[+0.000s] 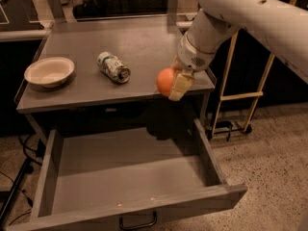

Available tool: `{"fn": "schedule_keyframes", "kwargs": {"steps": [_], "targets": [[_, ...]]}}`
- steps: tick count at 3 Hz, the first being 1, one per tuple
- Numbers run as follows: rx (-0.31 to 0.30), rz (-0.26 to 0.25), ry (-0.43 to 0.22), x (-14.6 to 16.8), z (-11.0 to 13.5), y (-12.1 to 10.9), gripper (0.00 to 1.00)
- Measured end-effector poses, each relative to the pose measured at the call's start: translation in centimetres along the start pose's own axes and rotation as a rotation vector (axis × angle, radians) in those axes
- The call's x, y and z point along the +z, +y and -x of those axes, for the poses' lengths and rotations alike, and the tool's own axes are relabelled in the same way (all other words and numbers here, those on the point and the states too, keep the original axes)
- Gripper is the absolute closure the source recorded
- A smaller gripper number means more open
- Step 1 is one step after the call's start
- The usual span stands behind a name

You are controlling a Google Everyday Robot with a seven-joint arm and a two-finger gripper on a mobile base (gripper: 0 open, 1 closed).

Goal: Place orange into top drawer

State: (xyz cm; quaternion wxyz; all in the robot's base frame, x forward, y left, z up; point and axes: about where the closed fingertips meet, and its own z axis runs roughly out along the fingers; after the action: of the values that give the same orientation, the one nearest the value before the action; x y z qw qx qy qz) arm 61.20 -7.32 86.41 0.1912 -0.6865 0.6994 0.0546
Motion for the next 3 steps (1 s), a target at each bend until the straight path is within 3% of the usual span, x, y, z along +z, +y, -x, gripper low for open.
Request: {"fn": "schedule_keyframes", "kwargs": {"steps": [2,3], "targets": [[0.005,0.029,0.001,-0.3,0.5,0.1,1.00],[0.004,0.039,-0.002,-1.6,1.3,1.7,1.00]]}}
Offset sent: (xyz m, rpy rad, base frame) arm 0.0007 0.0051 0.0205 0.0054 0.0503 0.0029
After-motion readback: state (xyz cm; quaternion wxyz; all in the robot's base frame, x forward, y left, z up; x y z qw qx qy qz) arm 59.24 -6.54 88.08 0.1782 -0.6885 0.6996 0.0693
